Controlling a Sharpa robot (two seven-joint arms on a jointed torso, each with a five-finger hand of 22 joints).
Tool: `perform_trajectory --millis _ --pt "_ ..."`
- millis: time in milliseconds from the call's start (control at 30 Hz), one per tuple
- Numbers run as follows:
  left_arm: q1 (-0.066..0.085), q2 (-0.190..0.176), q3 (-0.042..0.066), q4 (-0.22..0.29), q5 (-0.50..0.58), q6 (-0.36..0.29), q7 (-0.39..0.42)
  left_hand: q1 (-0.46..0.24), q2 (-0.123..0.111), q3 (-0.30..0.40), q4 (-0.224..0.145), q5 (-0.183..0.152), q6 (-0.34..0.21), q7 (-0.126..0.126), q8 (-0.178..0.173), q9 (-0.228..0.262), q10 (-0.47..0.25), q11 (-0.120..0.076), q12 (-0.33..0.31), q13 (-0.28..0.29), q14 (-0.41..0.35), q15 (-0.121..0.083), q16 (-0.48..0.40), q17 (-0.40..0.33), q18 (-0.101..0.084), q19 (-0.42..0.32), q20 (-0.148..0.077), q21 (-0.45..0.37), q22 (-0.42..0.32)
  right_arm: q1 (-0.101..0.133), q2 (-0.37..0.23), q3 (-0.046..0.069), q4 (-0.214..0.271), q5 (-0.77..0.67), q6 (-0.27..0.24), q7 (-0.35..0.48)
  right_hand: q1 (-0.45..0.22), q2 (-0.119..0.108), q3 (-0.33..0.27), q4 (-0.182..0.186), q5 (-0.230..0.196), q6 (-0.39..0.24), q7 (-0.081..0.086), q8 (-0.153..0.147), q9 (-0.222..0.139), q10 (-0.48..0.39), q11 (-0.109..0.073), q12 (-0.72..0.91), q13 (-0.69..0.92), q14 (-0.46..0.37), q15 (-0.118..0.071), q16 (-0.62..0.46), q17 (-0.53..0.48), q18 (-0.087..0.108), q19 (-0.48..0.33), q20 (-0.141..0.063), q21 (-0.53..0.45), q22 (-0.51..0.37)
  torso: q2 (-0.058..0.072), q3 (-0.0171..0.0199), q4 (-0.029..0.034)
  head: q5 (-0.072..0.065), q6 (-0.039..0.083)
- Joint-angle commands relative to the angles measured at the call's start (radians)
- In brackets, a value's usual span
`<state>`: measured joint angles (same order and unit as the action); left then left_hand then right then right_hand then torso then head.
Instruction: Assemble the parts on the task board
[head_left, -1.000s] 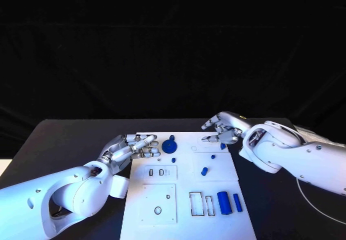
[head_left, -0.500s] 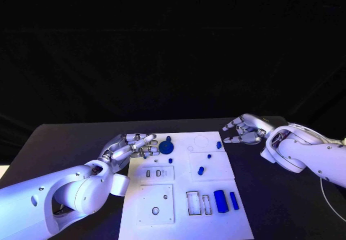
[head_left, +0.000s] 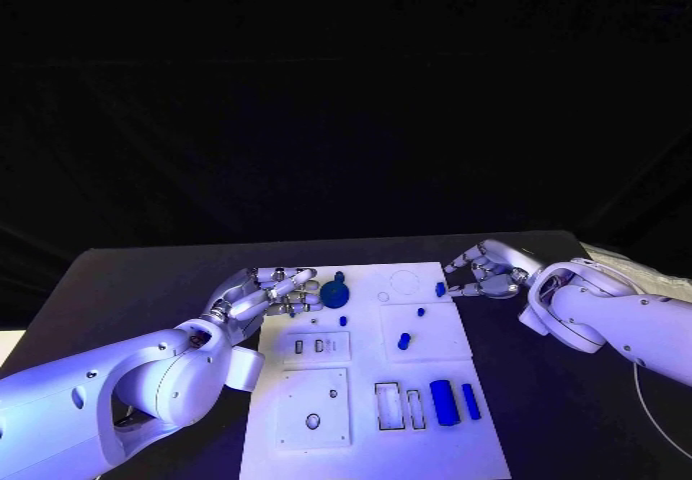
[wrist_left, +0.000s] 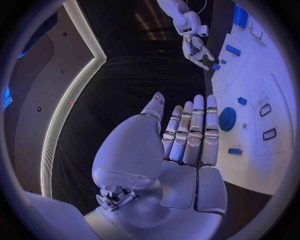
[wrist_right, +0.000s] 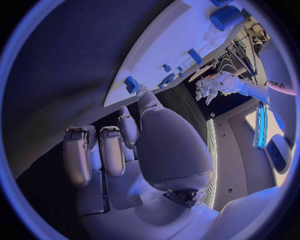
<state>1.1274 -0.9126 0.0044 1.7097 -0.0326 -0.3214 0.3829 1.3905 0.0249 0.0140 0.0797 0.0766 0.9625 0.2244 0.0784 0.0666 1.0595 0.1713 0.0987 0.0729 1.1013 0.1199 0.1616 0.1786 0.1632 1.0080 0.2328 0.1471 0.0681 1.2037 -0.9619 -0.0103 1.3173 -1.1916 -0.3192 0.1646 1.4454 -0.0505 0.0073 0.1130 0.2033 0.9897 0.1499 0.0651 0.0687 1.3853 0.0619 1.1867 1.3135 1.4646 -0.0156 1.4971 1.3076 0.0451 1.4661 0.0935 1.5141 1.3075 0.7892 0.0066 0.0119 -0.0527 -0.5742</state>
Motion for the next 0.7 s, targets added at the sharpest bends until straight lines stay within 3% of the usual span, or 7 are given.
perform_trajectory --millis 33,267,367,700 --pt "0.000 0.003 0.000 0.000 0.001 0.022 0.012 0.004 0.002 -0.001 -0.007 -0.003 -0.001 0.002 -0.003 0.000 -0.001 -0.001 -0.004 -0.001 0.002 0.004 -0.005 0.002 0.020 0.009 0.001 -0.003 -0.001 -0.007 0.011 0.000 -0.013 0.002 0.024 0.017 0.013 0.006 0.001 -0.008 0.000 -0.009 0.000 -0.002 -0.001 -0.003 -0.002 -0.002 -0.037 0.077 0.004 -0.002 0.129 -0.008 -0.005 0.005 -0.007 0.111 0.000 -0.0011 -0.0003 0.001 -0.004" --pt "-0.001 0.004 0.000 -0.001 0.001 0.023 0.009 0.004 0.002 -0.001 -0.007 -0.003 -0.001 0.002 -0.003 0.000 -0.002 -0.001 -0.004 -0.001 0.002 0.004 -0.005 0.002 0.020 0.009 0.001 -0.003 -0.001 -0.020 0.032 0.000 -0.034 0.002 0.027 0.027 0.031 0.032 0.025 -0.024 -0.024 0.001 0.001 0.002 0.000 0.001 -0.002 0.002 -0.034 0.078 0.004 0.000 0.134 -0.009 -0.003 0.006 -0.006 0.112 0.000 -0.0001 -0.0002 0.003 -0.003" --pt "-0.001 0.005 0.000 -0.002 0.001 0.022 0.009 0.004 0.002 -0.001 -0.008 -0.003 -0.002 0.003 -0.003 -0.001 -0.002 -0.001 -0.004 -0.001 0.002 0.004 -0.005 0.002 0.020 0.009 0.001 -0.004 -0.001 -0.023 0.038 0.000 -0.040 0.003 0.031 0.030 0.039 0.040 0.038 -0.031 -0.029 0.009 0.000 0.004 0.001 0.002 -0.003 0.005 -0.032 0.078 0.003 0.000 0.135 -0.009 -0.002 0.005 -0.006 0.114 0.000 -0.0013 -0.0007 0.005 -0.007" --pt "-0.001 0.006 0.000 -0.002 0.001 0.022 0.007 0.004 0.003 -0.001 -0.010 -0.003 -0.004 0.004 -0.005 -0.001 -0.004 0.000 -0.006 -0.002 0.002 0.004 -0.006 0.003 0.020 0.010 0.001 -0.005 0.000 -0.024 0.052 0.000 -0.052 0.004 0.050 0.033 0.049 0.056 0.071 -0.049 -0.040 0.043 -0.007 0.010 0.004 0.004 -0.009 0.009 -0.029 0.079 -0.001 0.002 0.139 -0.009 -0.001 0.002 -0.005 0.116 -0.001 -0.0009 -0.0004 0.003 -0.011"
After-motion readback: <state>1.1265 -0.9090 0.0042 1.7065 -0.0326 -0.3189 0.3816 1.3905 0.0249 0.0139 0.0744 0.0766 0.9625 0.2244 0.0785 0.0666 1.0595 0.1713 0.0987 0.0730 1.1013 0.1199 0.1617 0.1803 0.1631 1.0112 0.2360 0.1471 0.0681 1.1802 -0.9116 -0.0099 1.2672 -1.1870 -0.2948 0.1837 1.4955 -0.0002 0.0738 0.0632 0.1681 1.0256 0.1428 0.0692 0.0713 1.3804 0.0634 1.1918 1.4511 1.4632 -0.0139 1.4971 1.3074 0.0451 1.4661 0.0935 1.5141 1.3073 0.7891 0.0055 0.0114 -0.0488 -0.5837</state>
